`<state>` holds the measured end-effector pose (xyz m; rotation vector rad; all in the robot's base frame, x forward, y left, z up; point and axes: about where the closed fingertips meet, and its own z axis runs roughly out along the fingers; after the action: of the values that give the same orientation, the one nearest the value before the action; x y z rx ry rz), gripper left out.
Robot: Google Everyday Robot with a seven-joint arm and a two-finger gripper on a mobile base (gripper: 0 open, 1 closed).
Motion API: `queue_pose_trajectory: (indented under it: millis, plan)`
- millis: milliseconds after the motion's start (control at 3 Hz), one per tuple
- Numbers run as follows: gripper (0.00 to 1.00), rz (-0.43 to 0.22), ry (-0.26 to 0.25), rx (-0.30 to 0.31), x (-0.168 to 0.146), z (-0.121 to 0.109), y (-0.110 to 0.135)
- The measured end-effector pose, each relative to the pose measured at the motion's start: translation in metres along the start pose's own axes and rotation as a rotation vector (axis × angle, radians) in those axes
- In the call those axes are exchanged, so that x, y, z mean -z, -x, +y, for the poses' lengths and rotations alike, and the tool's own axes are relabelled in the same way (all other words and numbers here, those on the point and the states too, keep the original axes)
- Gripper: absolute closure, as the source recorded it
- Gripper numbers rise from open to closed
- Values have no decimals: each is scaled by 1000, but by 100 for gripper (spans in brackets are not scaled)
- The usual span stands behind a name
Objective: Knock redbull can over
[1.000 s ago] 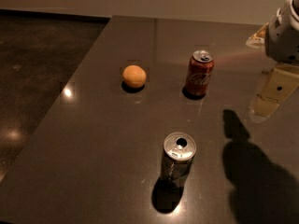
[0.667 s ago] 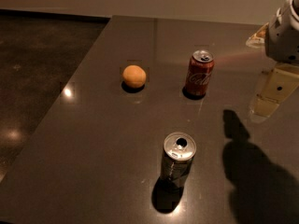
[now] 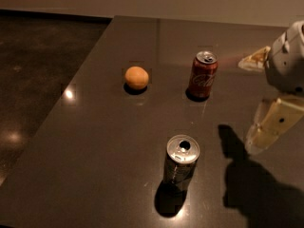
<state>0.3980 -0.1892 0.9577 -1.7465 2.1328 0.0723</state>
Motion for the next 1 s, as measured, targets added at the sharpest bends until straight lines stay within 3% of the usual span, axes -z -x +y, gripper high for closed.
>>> queue_pose_trajectory:
  millis: [667, 1000]
  plan:
    - [0, -187, 94, 54, -23, 67, 22]
    - [0, -292, 154, 65, -36, 91, 47]
